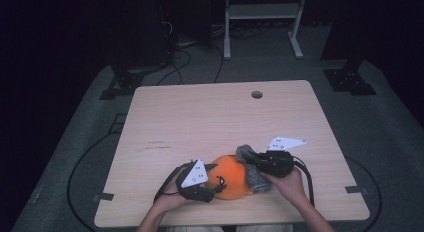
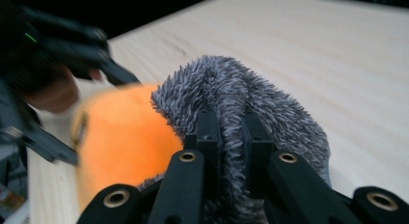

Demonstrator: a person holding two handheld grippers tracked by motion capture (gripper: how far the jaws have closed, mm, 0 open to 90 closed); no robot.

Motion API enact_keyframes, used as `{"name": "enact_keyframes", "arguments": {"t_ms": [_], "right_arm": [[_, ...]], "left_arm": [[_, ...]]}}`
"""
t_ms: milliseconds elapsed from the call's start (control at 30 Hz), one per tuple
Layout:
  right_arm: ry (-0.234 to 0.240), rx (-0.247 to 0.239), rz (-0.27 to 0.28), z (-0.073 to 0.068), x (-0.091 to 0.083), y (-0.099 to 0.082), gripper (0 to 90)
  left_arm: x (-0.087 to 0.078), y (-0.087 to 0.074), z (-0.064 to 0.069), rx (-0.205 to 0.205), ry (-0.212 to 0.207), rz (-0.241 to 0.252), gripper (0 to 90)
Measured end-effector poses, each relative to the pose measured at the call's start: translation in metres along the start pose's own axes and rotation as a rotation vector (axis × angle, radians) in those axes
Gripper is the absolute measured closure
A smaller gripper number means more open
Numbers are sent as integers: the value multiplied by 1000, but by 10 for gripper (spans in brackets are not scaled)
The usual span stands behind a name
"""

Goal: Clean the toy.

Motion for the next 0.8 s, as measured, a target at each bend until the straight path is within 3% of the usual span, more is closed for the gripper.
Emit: {"name": "enact_keyframes", "arguments": {"t_ms": [33,167,300,333,400,500,533,567,633,667,700,800], "right_arm": [[2,41,-10,7,-1,-3,808],[-7,77,-30,16,-5,-10,808],[-14,75,-48,21,-5,-15,807],[-14,75,-48,21,-5,-15,807],[-20,68,-50,21,-4,-15,807],[-34,45,-22,18,-9,-5,807],[2,37,28,7,-17,8,808],[2,37,28,7,-17,8,808],[40,-8,55,-13,-22,20,808],[40,-8,55,-13,-22,20,808],[50,-29,31,-20,-16,18,807],[49,-47,-23,-20,-4,5,808]], "left_arm": [[0,0,0,0,0,-2,308],[-2,1,-1,-15,-14,9,281],[-5,-1,-15,-123,4,5,125],[-4,-3,-16,-141,7,-8,125],[-3,-5,-16,-139,3,-9,219],[-1,0,-12,-74,47,-7,286],[0,3,-11,-54,58,-6,316],[2,6,-9,-35,70,0,316],[6,15,1,23,58,5,325],[6,15,1,23,58,5,324],[6,18,7,67,41,5,317],[4,19,9,65,12,20,255]]}}
Point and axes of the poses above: each handheld gripper's, and its own axes: x roughly forward along the jaws, y roughly out of its top, z roughly to its right, the point moved 8 cm from there along x, roughly forward along the jaws, and after that the axes turned 9 degrees about x, right-handed, at the moved point
